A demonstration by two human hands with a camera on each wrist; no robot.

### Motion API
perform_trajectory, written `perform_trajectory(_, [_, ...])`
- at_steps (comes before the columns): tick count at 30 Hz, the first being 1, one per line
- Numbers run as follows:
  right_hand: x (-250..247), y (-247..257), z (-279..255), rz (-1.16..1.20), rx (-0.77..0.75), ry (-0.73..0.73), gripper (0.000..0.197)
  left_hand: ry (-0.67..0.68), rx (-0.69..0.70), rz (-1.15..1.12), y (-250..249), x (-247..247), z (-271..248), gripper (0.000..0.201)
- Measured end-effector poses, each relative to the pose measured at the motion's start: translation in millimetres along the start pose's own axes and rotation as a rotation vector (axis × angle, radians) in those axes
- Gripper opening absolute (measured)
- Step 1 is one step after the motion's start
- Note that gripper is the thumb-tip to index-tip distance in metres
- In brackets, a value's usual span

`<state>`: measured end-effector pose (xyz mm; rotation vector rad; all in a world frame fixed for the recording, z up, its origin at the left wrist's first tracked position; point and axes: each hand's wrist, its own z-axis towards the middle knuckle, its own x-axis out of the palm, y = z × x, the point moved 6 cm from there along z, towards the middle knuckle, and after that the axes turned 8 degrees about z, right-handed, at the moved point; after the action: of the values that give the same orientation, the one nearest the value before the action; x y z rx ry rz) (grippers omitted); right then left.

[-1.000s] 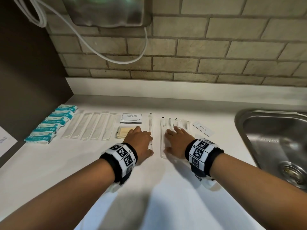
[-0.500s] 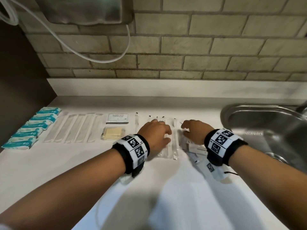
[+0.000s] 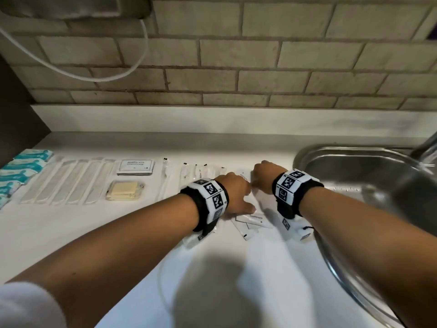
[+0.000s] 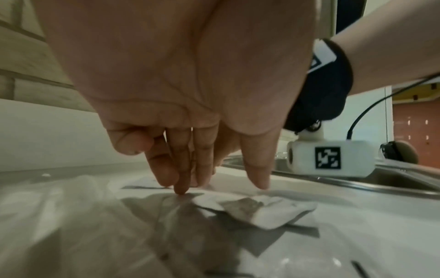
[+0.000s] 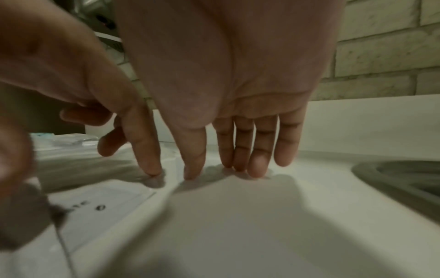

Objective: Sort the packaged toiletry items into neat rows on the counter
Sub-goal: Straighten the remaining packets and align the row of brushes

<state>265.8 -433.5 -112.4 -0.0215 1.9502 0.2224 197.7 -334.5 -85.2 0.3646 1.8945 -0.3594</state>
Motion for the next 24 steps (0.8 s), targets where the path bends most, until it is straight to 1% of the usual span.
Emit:
perform_trajectory(3, [3,-4,12,-0.016,-0.028,-0.017,0.020,0.038,0.056,-0.001,-5,10,5,0.067])
perform_trajectory(5, [4,-7,20,0.001,-0.030,-0.012,0.019,0.047,0.080,0.040,-6,16,4,0.068])
perform_trajectory(7, [4,-8,25,0.025,-0.004,-0.007,0.016,0.035,0.078,0.036,-6,19,3,0.061])
perform_trajectory(11, [13,-16,37,0.015,-0.013,-0.054,0.031,-0.011,0.057,-0.054,-7,17,5,0.046])
perform_trajectory(12, [13,-16,37,0.009,-0.007,-0.046,0.028,-0.017,0.053,-0.065,-7,16,5,0.041])
perform_trajectory(14, [10,-16,37,0.016,0.010,-0.026,0.016,-0.027,0.048,-0.077,-8,15,5,0.032])
perform_trajectory(16, [6,-15,34,0.046,0.032,0.011,0.014,-0.056,0.035,-0.101,-7,10,4,0.024])
perform_trajectory(19, [4,-15,34,0.028,0.039,0.075,0.022,-0.112,-0.004,-0.218,1,2,1,0.011])
perform_trajectory(21, [9,-17,42,0.048,0.044,0.107,0.033,-0.144,-0.017,-0.273,7,-2,-2,0.009])
perform_trajectory(22, [10,-15,40,0.023,0.062,0.136,0.034,-0.161,-0.022,-0.283,10,-4,-3,0.009])
perform_trajectory(24, [8,-10,36,0.002,0.055,0.115,0.035,-0.187,-0.038,-0.306,15,-5,-6,0.009])
